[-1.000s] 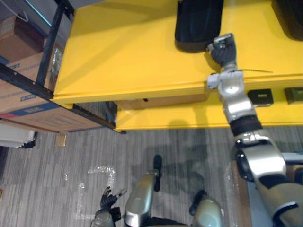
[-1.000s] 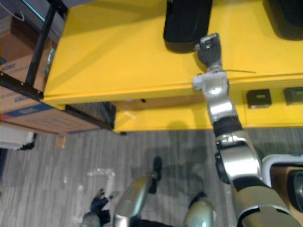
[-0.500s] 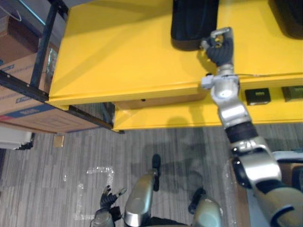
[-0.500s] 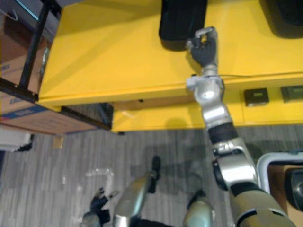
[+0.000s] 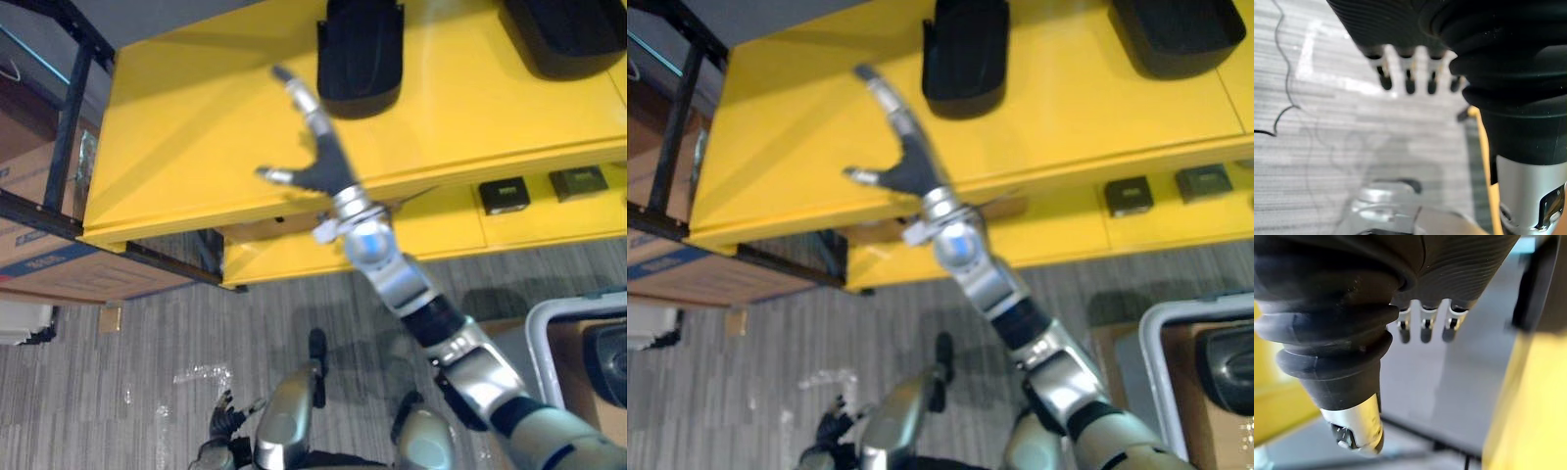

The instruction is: Walk over and take plastic housings, then place them on the shelf

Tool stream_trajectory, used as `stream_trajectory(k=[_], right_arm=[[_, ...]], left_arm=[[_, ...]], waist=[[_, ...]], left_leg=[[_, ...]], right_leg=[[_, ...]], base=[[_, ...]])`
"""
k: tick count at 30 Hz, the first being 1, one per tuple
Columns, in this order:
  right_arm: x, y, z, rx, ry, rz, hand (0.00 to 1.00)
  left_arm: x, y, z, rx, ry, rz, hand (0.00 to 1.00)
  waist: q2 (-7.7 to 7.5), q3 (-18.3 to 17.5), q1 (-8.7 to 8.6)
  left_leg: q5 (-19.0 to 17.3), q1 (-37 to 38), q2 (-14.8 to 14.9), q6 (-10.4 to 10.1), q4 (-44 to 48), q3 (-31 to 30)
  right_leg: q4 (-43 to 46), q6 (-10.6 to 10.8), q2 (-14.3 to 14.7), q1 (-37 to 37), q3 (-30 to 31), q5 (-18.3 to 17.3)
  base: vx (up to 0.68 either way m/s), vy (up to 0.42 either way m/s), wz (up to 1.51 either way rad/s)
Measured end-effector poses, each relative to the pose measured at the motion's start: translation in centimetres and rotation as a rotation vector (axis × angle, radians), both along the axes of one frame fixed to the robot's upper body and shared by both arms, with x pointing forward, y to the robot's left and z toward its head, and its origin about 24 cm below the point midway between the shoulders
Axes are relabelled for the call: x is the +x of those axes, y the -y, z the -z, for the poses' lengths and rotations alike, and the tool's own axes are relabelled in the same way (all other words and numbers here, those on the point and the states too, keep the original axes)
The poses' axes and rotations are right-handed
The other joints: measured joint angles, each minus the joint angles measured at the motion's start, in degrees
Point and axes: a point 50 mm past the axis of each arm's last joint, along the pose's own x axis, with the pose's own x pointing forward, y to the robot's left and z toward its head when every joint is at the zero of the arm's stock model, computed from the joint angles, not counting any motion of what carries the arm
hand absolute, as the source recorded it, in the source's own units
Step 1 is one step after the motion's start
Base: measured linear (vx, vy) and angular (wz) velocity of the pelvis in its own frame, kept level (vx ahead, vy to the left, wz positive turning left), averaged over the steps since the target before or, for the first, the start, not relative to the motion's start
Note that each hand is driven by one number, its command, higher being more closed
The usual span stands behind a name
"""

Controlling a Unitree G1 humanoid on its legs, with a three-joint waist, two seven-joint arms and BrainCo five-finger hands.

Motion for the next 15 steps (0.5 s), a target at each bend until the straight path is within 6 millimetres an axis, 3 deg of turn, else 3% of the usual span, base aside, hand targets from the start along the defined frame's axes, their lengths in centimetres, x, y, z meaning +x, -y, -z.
stream_trajectory(k=[3,6,9,12,15], right_arm=[[0.1,-1.6,2.0,-0.075,-0.107,-0.028,0.00],[0.8,-1.7,3.4,-0.101,-0.189,0.004,0.00],[1.4,-1.8,4.5,-0.106,-0.245,0.053,0.00],[2.3,-0.9,5.0,-0.051,-0.277,0.158,0.00],[3.5,0.6,4.2,0.077,-0.290,0.281,0.00]], left_arm=[[-0.1,0.0,0.0,-0.001,-0.002,-0.002,0.00],[-0.1,0.0,0.0,-0.001,-0.003,-0.004,0.00],[-0.7,-0.4,0.2,0.003,-0.019,-0.019,0.00],[-0.7,-0.5,0.2,-0.002,-0.020,-0.032,0.00],[-0.7,-0.6,0.2,-0.001,-0.025,-0.042,0.00]], waist=[[-0.08,0.0,0.21],[-0.24,-0.1,0.41],[-1.59,-0.7,0.78],[-1.76,-0.8,0.98],[-2.01,-0.9,1.28]], left_leg=[[0.0,0.0,-0.3,0.0,0.0,-0.4],[0.1,-0.1,-0.7,0.1,0.1,-1.3],[0.1,-1.0,-0.8,0.1,0.3,-2.0],[0.1,-1.1,-1.3,0.2,0.4,-3.7],[0.1,-2.8,-1.3,0.2,1.0,-5.0]], right_leg=[[0.3,0.1,-0.3,0.3,-0.4,-0.2],[0.1,0.1,-0.5,0.9,-1.5,-0.3],[-0.5,0.3,-0.4,1.0,-2.5,-0.1],[-1.8,0.6,-0.3,2.7,-4.4,0.1],[-2.5,0.6,0.2,2.7,-5.8,0.3]], base=[[-0.01,-0.008,0.09],[-0.01,-0.001,0.16],[0.00,0.000,0.15],[0.02,0.003,0.29],[0.01,0.004,0.25]])
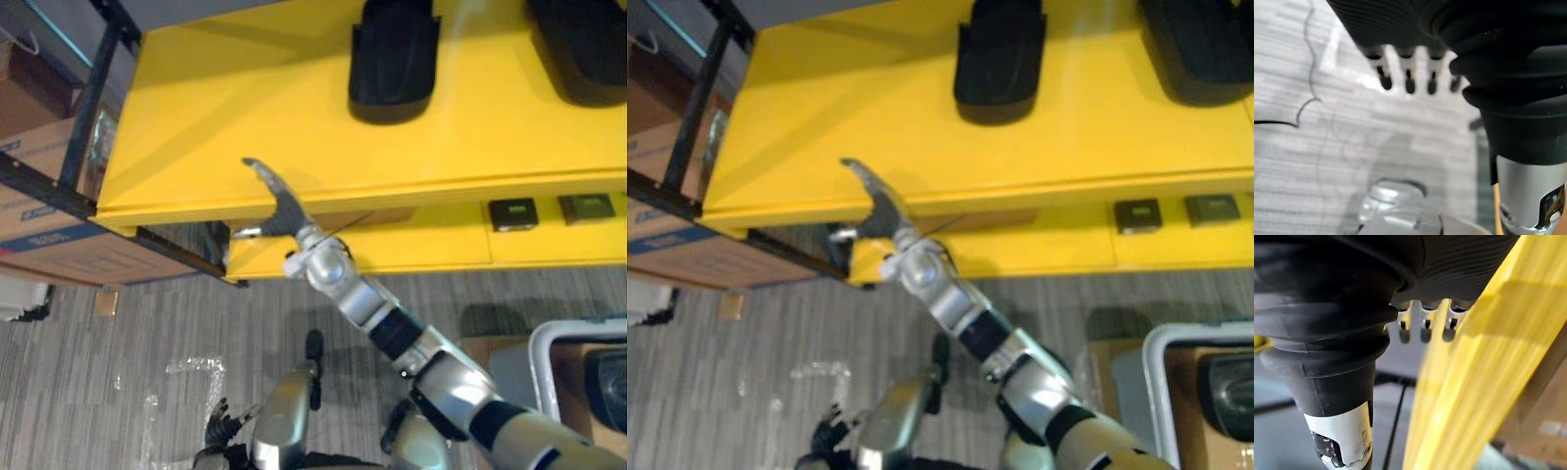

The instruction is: Walk over and take plastic housings, then place them on the shelf

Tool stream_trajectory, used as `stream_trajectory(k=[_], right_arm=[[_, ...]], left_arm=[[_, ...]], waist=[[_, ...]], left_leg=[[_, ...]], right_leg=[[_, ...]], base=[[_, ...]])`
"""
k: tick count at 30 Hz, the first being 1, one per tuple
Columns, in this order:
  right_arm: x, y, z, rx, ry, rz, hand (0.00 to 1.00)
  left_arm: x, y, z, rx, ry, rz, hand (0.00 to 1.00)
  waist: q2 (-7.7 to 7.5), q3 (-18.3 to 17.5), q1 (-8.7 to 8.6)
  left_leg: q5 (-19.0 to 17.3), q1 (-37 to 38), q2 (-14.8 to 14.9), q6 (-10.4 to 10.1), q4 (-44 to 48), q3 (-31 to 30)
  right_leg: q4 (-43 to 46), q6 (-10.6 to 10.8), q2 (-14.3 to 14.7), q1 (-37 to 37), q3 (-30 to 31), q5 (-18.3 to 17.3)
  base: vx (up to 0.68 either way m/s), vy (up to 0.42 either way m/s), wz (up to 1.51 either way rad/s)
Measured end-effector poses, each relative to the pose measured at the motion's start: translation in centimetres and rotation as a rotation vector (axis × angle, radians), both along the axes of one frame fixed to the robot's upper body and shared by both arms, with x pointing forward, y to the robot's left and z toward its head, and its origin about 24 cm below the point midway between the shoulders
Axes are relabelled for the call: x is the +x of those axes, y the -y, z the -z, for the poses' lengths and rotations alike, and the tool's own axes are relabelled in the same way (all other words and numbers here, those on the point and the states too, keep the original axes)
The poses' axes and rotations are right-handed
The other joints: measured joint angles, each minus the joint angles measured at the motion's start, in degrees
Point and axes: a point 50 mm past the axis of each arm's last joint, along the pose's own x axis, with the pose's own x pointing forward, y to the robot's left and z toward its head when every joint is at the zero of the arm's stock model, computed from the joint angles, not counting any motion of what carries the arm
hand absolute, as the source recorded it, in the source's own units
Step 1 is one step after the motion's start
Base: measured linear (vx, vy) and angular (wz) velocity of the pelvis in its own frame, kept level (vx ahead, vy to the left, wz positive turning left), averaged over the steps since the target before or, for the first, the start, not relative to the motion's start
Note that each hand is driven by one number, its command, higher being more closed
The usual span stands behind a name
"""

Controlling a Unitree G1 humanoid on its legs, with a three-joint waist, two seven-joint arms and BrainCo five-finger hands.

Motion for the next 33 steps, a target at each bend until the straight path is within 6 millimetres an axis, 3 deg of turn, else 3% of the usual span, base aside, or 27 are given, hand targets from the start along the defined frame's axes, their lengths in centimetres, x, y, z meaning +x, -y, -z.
stream_trajectory(k=[6,12,17,22,33], right_arm=[[2.9,5.6,-4.2,0.233,0.109,0.266,0.00],[3.4,8.3,-7.8,0.368,0.214,0.312,0.00],[3.8,9.8,-8.4,0.407,0.207,0.334,0.00],[5.3,12.3,-7.2,0.378,0.108,0.348,0.00],[5.8,12.4,-9.6,0.323,0.129,0.181,0.00]], left_arm=[[0.3,0.0,-0.2,-0.004,0.008,-0.003,0.00],[0.3,0.0,-0.2,-0.007,0.002,-0.004,0.00],[0.3,0.0,-0.1,-0.013,-0.004,-0.020,0.00],[0.3,0.0,-0.1,-0.015,-0.005,-0.018,0.00],[0.8,-0.2,-0.3,-0.013,0.006,-0.023,0.00]], waist=[[-0.16,0.1,1.42],[-0.15,0.1,1.43],[-0.15,0.1,1.75],[-0.16,0.1,3.36],[-0.98,0.6,4.77]], left_leg=[[0.0,-1.4,0.2,0.0,1.4,-1.5],[0.0,-1.3,0.5,0.0,1.9,-1.5],[0.0,-1.2,0.5,0.0,2.2,-1.6],[0.0,-1.3,0.6,0.0,2.2,-1.7],[0.0,-2.4,0.8,0.1,3.0,-1.8]], right_leg=[[-0.6,-0.1,0.8,0.3,-1.1,0.3],[-0.1,-0.2,0.9,0.4,-0.9,0.3],[0.3,-0.3,1.0,0.5,-1.0,0.2],[0.9,-0.5,1.0,0.3,-1.0,0.1],[1.2,-0.7,1.0,-0.4,-1.3,0.0]], base=[[0.01,0.005,0.10],[-0.01,-0.001,0.00],[0.00,0.000,0.00],[-0.01,0.000,0.00],[0.00,0.002,0.00]])
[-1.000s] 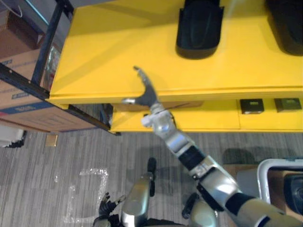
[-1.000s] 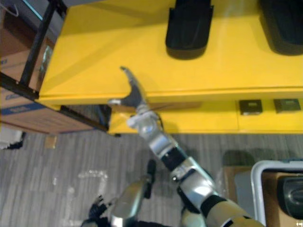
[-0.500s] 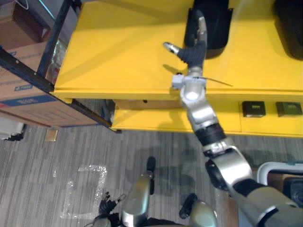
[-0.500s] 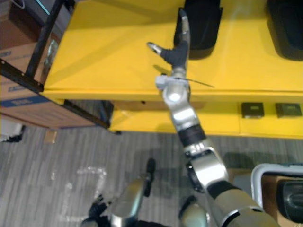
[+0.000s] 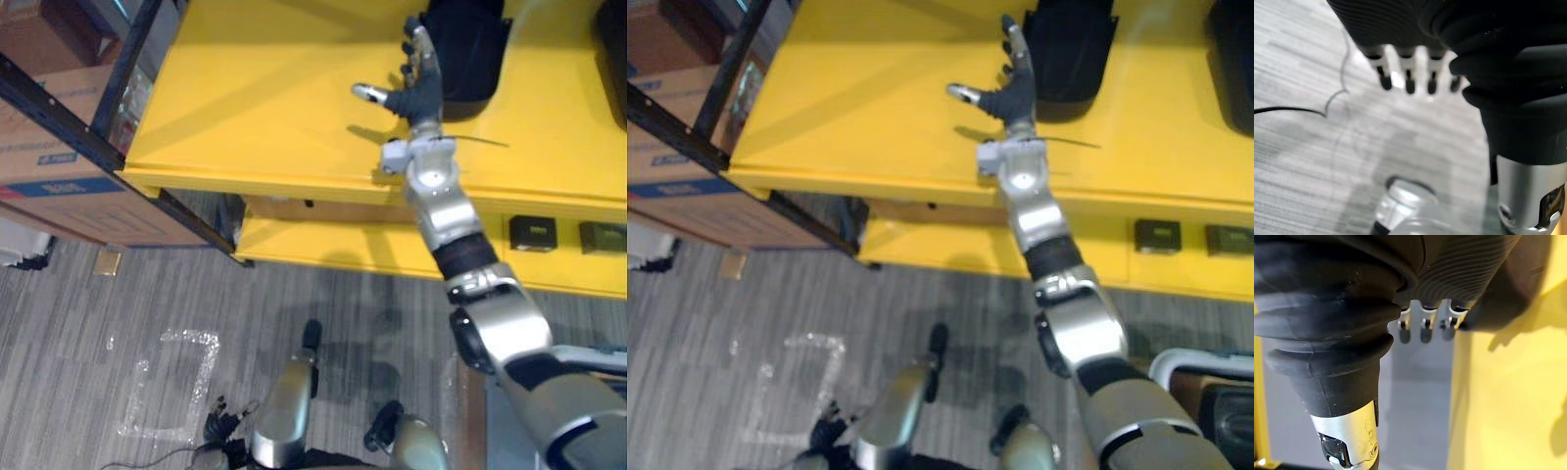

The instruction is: Walk over and take plastic housings, then place them on the shelf

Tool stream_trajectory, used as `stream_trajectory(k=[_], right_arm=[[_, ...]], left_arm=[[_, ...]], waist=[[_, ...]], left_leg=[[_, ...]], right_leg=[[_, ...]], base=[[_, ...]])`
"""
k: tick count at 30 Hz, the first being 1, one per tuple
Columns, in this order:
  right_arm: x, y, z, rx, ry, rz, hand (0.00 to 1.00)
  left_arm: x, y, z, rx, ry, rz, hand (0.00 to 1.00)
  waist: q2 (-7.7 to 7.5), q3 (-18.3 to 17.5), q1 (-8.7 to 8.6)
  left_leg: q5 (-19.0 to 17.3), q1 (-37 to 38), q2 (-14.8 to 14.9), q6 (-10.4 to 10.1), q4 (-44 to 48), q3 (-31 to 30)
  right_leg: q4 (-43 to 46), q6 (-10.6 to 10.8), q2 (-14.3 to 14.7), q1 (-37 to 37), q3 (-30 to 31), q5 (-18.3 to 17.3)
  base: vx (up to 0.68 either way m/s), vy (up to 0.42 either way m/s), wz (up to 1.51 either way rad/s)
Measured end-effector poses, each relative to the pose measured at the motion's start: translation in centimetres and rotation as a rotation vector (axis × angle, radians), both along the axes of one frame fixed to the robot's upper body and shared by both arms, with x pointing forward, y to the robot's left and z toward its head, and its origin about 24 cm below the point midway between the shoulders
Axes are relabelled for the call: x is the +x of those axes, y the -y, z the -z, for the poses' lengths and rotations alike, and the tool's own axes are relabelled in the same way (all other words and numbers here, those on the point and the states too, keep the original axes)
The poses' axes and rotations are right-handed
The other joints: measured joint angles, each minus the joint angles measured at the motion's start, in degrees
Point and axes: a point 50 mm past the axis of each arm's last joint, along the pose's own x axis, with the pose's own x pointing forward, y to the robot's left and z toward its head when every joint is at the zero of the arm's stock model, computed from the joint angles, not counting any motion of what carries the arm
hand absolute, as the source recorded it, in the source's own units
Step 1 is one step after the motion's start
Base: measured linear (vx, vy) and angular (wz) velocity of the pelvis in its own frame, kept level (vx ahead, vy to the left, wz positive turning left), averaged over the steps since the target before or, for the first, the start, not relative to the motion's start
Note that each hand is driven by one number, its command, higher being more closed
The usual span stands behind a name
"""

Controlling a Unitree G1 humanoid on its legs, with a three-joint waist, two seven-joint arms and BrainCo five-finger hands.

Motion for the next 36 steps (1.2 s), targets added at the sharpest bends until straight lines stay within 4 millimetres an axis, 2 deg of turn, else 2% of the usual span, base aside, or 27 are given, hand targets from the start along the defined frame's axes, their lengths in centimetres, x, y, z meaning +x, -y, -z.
stream_trajectory(k=[5,9,13,20,22,28,33,36], right_arm=[[0.2,-0.3,0.6,0.007,-0.038,0.005,0.00],[0.2,-0.7,2.0,0.015,-0.077,0.012,0.00],[-0.1,-1.4,2.9,-0.004,-0.088,-0.001,0.00],[-0.5,-2.5,3.7,-0.060,-0.102,-0.036,0.00],[-0.3,-2.4,4.5,-0.074,-0.149,-0.035,0.00],[-0.4,-2.6,4.6,-0.090,-0.147,-0.048,0.00],[-0.4,-2.3,4.6,-0.117,-0.130,0.035,0.00],[-0.4,-1.9,4.4,-0.115,-0.114,0.077,0.00]], left_arm=[[-0.1,0.0,0.0,-0.006,-0.001,-0.009,0.00],[-0.3,0.1,0.2,-0.018,-0.009,-0.026,0.00],[-0.5,0.2,0.4,-0.024,-0.019,-0.029,0.00],[-0.5,0.2,0.3,-0.021,-0.019,-0.011,0.00],[-0.5,0.3,0.3,-0.021,-0.018,-0.010,0.00],[-0.4,0.4,0.3,-0.024,-0.017,-0.007,0.00],[-0.4,0.4,0.3,-0.024,-0.016,-0.006,0.00],[-0.4,0.6,0.3,-0.027,-0.017,0.001,0.00]], waist=[[0.03,0.0,0.40],[0.12,0.1,0.49],[0.53,0.2,-0.62],[0.76,0.2,-0.87],[0.81,0.2,-0.80],[1.16,0.0,-1.15],[1.22,0.1,-1.30],[1.79,0.3,-1.34]], left_leg=[[-0.6,-1.8,1.2,-0.1,1.7,0.6],[-0.9,-1.7,2.0,-0.1,2.2,1.5],[-0.9,-1.7,2.2,-0.1,2.2,2.0],[-1.0,-1.6,1.9,0.0,2.2,2.2],[-1.0,-1.6,1.7,0.0,2.0,2.2],[-0.9,-1.7,1.3,0.0,1.9,2.4],[-0.9,-1.7,0.9,0.0,1.9,2.2],[-1.0,-1.7,0.7,0.1,1.9,2.2]], right_leg=[[0.1,-0.5,0.9,-1.8,1.2,0.4],[0.3,-0.7,1.5,-2.4,2.4,0.5],[1.1,-0.9,1.4,-3.1,3.1,0.4],[2.7,-1.0,0.6,-4.0,3.6,-0.3],[2.9,-1.0,0.4,-4.2,3.7,-0.4],[3.3,-0.9,-0.1,-4.6,3.8,-0.6],[3.6,-0.6,-0.4,-4.6,3.7,-0.8],[3.7,-0.5,-0.7,-4.7,3.7,-0.9]], base=[[-0.02,0.004,-0.12],[-0.03,0.000,-0.15],[-0.03,0.010,-0.08],[-0.01,0.004,-0.03],[0.00,0.000,0.00],[0.00,0.000,0.00],[0.00,0.002,0.01],[0.00,0.006,0.01]])
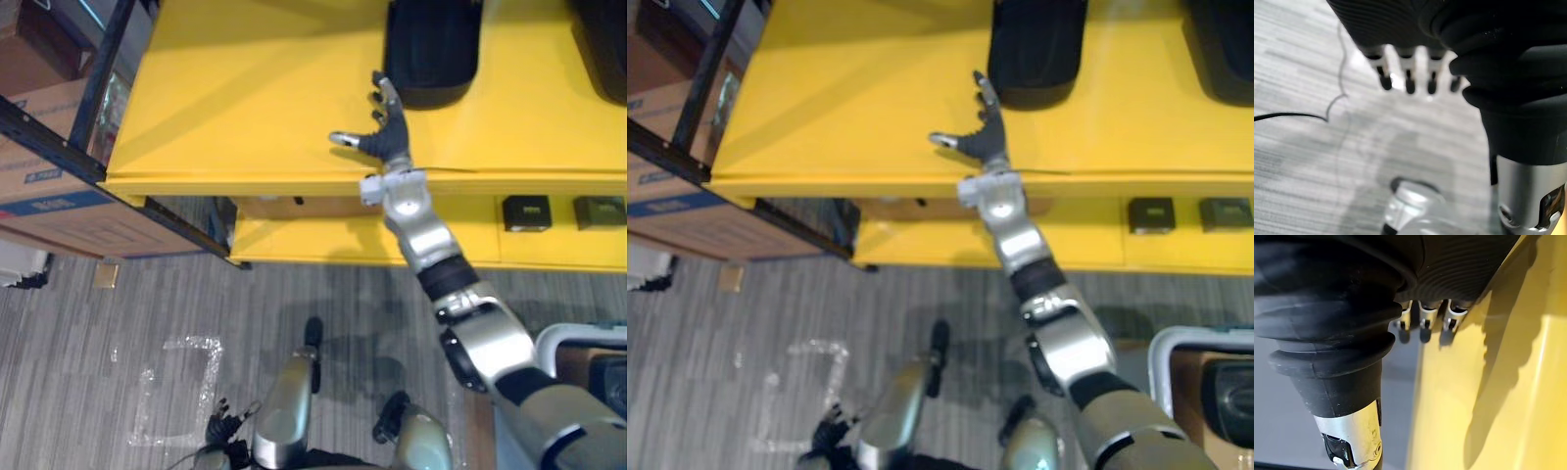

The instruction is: Walk over and take plastic housings, then place them on the shelf

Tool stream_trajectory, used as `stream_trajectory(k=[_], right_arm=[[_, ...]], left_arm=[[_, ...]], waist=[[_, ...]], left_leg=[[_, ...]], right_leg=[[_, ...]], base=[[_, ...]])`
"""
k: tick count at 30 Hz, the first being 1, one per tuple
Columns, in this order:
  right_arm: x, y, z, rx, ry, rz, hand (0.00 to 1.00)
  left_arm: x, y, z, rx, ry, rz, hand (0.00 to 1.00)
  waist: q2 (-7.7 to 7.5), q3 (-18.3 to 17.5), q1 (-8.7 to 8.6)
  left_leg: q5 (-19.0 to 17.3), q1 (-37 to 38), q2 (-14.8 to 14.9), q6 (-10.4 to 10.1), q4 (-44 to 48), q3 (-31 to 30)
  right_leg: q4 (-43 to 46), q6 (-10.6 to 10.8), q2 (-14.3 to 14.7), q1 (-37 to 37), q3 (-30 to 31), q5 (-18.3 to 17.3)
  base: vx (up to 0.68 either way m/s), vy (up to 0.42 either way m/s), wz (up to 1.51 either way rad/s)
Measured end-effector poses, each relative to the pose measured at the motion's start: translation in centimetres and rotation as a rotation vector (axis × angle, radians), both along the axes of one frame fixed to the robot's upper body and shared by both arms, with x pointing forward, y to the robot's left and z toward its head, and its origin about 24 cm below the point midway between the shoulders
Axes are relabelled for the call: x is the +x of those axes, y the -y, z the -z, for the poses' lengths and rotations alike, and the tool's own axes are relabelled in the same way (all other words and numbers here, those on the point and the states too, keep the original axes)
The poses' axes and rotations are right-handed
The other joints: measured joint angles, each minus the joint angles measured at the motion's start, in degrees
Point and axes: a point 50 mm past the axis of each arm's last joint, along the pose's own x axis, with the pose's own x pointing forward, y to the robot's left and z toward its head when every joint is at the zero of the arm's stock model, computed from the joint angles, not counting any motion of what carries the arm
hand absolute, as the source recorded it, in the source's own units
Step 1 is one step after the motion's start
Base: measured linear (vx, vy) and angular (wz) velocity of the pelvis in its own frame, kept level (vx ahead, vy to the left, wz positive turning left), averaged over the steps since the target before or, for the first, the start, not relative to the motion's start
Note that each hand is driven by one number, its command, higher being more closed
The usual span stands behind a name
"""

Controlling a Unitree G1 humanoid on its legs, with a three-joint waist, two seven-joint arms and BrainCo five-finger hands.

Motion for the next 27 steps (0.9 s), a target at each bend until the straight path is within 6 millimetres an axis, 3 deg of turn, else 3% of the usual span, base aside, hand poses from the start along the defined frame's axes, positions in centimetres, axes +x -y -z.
stream_trajectory(k=[13,18,24,27], right_arm=[[0.1,2.0,-0.6,0.063,0.035,0.131,0.00],[0.2,2.6,-0.9,0.054,0.043,0.147,0.00],[0.2,2.5,-0.9,0.036,0.039,0.106,0.00],[0.2,1.8,-0.8,-0.016,0.028,-0.021,0.00]], left_arm=[[0.0,0.3,0.0,-0.007,0.000,0.002,0.00],[0.0,0.8,0.1,-0.029,-0.002,0.005,0.00],[0.0,0.8,0.1,-0.033,0.001,0.008,0.00],[0.0,0.9,0.1,-0.037,0.003,0.014,0.00]], waist=[[0.73,-0.2,-0.26],[2.25,0.0,-0.74],[2.61,0.1,-0.92],[2.61,0.1,-0.92]], left_leg=[[0.0,0.0,-0.3,0.1,-0.1,0.7],[0.2,0.5,-0.6,0.2,-0.4,1.2],[0.2,1.0,-0.8,0.3,-0.8,1.4],[0.2,1.0,-0.8,0.3,-0.8,1.4]], right_leg=[[0.5,0.1,-0.7,-0.8,0.6,-0.1],[1.5,0.2,-1.3,-0.8,0.9,-0.3],[1.9,0.3,-1.5,-1.0,1.5,-0.5],[1.7,0.3,-1.5,-0.9,1.5,-0.5]], base=[[0.00,0.002,-0.01],[-0.01,0.004,-0.02],[0.00,0.001,-0.03],[0.00,0.000,0.00]])
